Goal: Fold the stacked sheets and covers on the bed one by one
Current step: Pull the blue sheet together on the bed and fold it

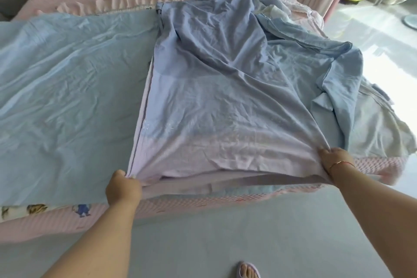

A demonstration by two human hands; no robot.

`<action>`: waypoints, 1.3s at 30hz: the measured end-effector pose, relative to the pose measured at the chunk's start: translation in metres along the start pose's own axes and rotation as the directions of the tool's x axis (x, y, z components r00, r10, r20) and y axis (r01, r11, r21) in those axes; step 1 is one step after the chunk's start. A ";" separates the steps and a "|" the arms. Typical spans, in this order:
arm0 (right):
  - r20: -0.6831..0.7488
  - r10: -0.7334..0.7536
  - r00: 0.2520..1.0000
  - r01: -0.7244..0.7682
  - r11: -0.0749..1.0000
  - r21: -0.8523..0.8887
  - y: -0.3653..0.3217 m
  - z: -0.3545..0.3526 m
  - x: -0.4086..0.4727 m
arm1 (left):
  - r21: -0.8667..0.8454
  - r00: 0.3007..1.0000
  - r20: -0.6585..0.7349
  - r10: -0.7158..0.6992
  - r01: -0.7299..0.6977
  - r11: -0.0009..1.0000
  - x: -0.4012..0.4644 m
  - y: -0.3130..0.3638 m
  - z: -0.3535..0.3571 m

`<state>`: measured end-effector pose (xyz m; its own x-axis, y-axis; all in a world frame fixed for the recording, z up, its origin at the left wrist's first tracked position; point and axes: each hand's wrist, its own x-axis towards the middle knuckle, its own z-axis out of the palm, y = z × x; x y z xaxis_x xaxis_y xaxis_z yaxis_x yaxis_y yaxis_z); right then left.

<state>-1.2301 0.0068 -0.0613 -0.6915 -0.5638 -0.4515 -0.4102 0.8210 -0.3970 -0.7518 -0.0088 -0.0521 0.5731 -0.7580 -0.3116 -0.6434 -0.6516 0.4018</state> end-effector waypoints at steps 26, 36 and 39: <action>0.053 0.105 0.993 -0.094 0.979 -0.182 -0.113 0.009 0.045 | -0.156 0.956 0.263 -0.127 0.172 0.973 0.070 0.082 0.022; -0.017 0.201 0.979 -0.202 0.979 -0.010 -0.160 0.027 0.079 | -0.207 0.941 0.337 -0.021 0.096 0.974 0.139 0.128 0.015; -0.022 0.217 0.976 -0.216 0.976 0.034 -0.172 0.037 0.082 | -0.199 0.944 0.329 -0.025 0.095 0.975 0.164 0.139 0.019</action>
<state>-1.1944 -0.1842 -0.0601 -0.7770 -0.3702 -0.5092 -0.2306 0.9200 -0.3170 -0.7571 -0.2243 -0.0632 0.3898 -0.7090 -0.5876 -0.4724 -0.7017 0.5333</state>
